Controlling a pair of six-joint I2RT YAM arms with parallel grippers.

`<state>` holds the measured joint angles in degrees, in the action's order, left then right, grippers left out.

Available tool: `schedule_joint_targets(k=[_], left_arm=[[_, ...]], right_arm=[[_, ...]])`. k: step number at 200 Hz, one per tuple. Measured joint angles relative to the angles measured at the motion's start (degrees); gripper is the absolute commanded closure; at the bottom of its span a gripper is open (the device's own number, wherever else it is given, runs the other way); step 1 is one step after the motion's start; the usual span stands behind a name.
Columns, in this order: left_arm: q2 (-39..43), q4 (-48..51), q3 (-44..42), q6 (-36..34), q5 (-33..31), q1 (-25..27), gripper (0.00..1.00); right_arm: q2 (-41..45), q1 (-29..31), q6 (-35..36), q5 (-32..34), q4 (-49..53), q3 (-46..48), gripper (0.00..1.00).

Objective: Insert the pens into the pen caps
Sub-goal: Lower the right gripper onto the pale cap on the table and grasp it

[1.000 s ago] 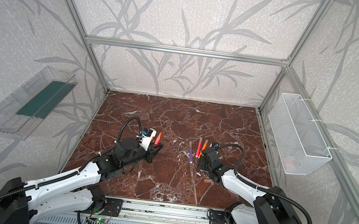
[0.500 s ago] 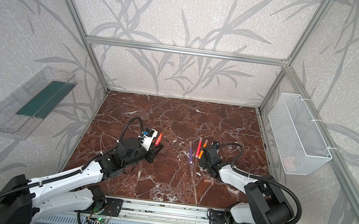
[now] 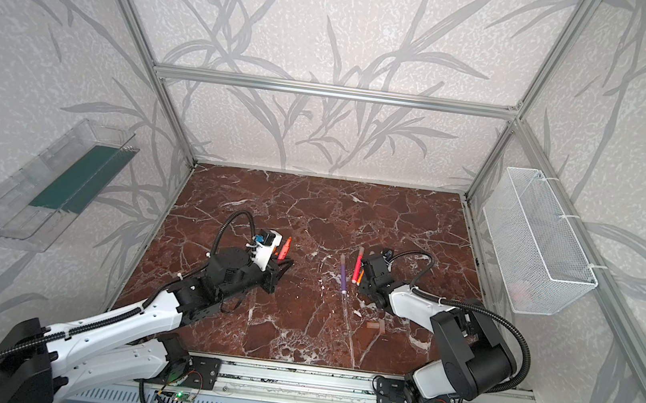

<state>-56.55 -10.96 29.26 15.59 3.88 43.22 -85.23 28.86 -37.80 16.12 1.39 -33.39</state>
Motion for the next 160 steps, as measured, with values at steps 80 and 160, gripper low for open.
schedule_joint_targets(k=[80, 160], left_arm=[[0.6, 0.1, 0.0, 0.5, 0.7, 0.0, 1.0], [1.2, 0.2, 0.0, 0.7, 0.9, 0.0, 1.0]], right_arm=[[-2.1, 0.6, 2.3, 2.5, 3.3, -2.5, 0.75], [-3.1, 1.7, 2.5, 4.1, 4.2, -3.5, 0.77]])
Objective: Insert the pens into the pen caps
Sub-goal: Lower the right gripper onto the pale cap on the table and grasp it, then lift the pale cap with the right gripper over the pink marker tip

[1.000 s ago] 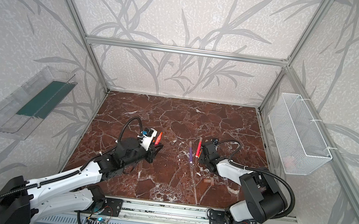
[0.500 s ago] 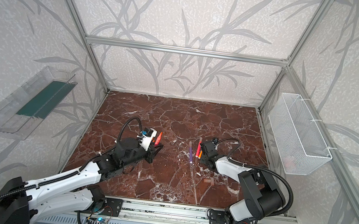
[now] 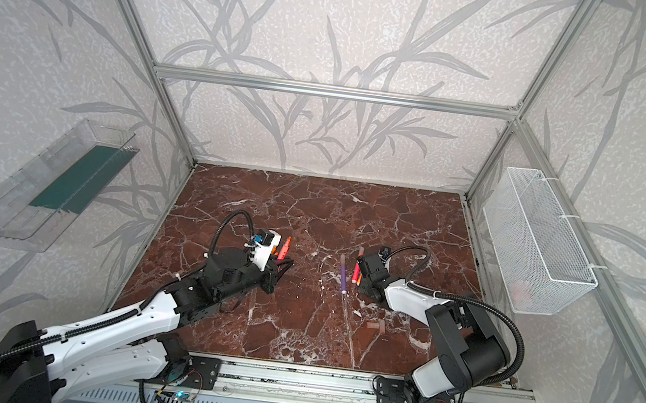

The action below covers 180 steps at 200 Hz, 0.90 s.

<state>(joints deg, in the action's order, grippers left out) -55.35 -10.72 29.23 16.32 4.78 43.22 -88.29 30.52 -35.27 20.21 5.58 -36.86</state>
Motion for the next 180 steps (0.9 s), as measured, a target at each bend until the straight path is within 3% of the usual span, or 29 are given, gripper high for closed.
schedule_joint_targets(k=[31, 91, 138, 180], left_arm=[[0.6, 0.1, 0.0, 0.2, 0.4, 0.0, 1.0], [2.1, 0.3, 0.0, 0.3, 1.8, 0.0, 1.0], [0.6, -1.5, -0.4, 2.8, 6.0, 0.0, 1.0], [-7.7, -9.7, -1.7, 6.8, 11.1, 2.2, 1.0]], right_arm=[[-0.7, 0.2, 0.0, 0.4, -0.3, -0.6, 0.88], [2.8, 0.2, -0.2, 0.3, 0.7, 1.6, 0.92], [21.4, 0.2, -0.2, -1.1, 4.4, 4.6, 0.92], [37.9, 2.2, -0.6, -7.6, 3.4, 5.9, 0.94]])
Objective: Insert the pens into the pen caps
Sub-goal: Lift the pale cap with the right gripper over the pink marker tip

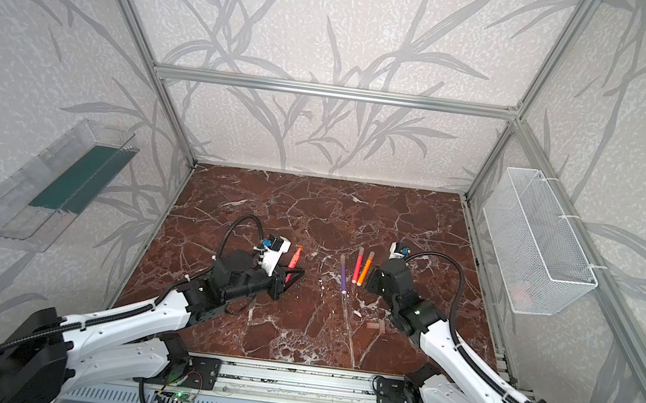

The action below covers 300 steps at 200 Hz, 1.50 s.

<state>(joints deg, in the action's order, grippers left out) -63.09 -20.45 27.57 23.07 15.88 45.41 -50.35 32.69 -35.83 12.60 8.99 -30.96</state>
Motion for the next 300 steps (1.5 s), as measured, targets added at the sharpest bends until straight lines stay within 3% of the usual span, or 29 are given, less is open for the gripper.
schedule_joint_targets(k=[48, 102, 186, 300], left_arm=[[-12.0, -7.6, 0.4, 2.8, 2.2, 3.8, 1.0], [-16.5, -11.8, 2.4, 4.9, 2.9, 5.2, 1.0], [-17.8, -14.9, 3.4, 5.7, 3.5, 6.1, 1.0], [-17.9, -16.0, 4.6, 5.7, 3.7, 6.4, 1.0]], right_arm=[[11.3, 5.7, -2.6, -5.8, -11.3, 6.0, 0.97], [13.5, 6.2, -6.0, -7.8, -23.0, 10.8, 0.98], [1.6, 8.1, -8.6, -9.0, -37.5, 11.1, 1.0], [-8.8, 9.9, -8.5, -9.6, -47.5, 7.3, 1.0]])
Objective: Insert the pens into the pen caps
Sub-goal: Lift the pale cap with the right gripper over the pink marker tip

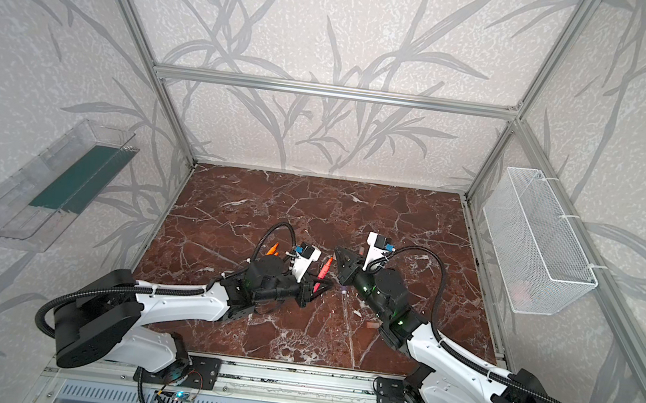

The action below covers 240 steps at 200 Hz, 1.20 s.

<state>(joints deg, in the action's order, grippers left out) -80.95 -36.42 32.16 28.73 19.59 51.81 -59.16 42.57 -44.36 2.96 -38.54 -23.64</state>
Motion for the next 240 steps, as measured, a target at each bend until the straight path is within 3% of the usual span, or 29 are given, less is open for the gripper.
schedule_joint_targets(k=[240], left_arm=[[0.5, -1.6, -1.0, 0.4, -0.3, 0.7, 1.0]], right_arm=[[-3.4, 2.4, 0.5, 3.7, -6.1, -0.2, 1.0]])
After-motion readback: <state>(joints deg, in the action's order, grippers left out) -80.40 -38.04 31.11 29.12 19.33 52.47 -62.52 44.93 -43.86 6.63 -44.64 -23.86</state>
